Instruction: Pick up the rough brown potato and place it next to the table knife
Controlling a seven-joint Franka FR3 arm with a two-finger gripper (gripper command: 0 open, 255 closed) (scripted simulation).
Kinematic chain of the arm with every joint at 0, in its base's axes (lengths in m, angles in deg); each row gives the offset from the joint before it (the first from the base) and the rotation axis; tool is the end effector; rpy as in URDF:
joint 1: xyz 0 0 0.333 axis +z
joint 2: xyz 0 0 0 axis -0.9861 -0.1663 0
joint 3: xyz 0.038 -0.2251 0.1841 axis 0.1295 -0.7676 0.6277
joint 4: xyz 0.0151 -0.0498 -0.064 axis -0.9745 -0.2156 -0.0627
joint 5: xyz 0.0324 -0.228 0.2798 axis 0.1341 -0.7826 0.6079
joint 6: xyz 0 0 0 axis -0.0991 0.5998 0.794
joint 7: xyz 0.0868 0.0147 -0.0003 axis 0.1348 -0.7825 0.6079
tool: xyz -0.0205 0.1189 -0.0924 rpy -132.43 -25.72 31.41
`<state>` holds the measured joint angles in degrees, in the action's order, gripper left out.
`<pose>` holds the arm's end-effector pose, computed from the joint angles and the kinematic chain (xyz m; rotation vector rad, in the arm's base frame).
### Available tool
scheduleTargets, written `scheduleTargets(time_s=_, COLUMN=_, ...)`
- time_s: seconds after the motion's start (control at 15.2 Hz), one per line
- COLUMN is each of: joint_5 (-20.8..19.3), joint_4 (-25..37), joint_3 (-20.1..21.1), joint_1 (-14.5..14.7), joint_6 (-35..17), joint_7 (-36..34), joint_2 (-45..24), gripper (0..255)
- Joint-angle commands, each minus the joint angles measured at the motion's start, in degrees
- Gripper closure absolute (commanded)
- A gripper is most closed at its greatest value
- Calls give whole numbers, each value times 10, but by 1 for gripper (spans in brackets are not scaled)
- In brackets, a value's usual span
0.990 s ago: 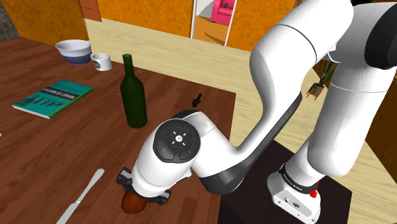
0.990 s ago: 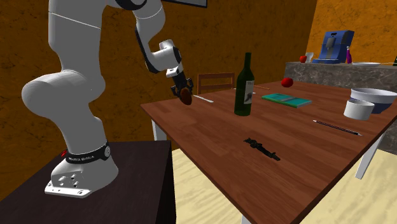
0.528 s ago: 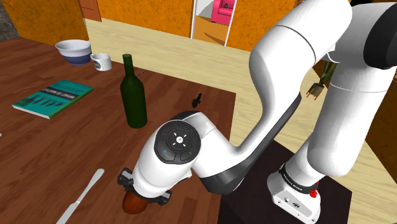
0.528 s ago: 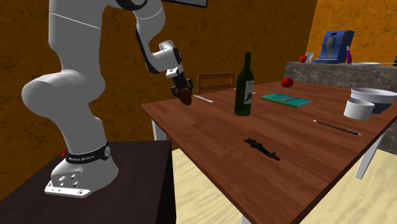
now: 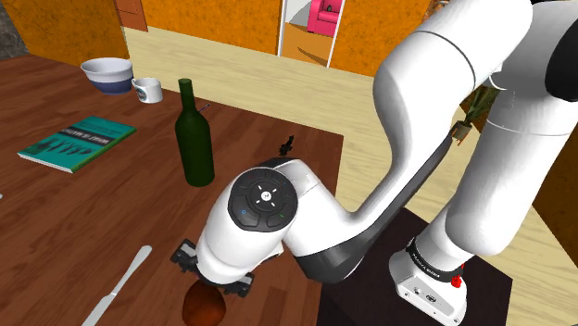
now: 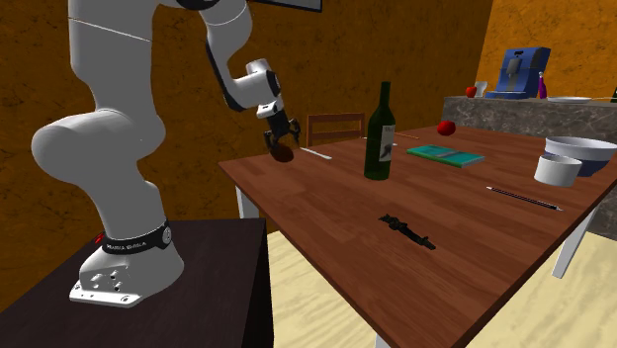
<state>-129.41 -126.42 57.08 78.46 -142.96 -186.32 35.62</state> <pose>0.2813 0.4589 0.2829 -2.4634 1.4727 -0.3013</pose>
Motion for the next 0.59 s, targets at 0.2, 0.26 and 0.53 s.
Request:
scheduleTargets(time_s=0.2, joint_5=113, joint_4=-15, joint_3=79, joint_1=-70, joint_6=4, joint_7=71, joint_2=75, gripper=0)
scheduleTargets(time_s=0.26, joint_5=113, joint_4=-15, joint_3=79, joint_1=-70, joint_6=4, joint_7=71, joint_2=75, gripper=0)
scheduleTargets(time_s=0.53, joint_5=113, joint_4=-15, joint_3=79, joint_1=-69, joint_6=4, joint_7=71, joint_2=75, gripper=0)
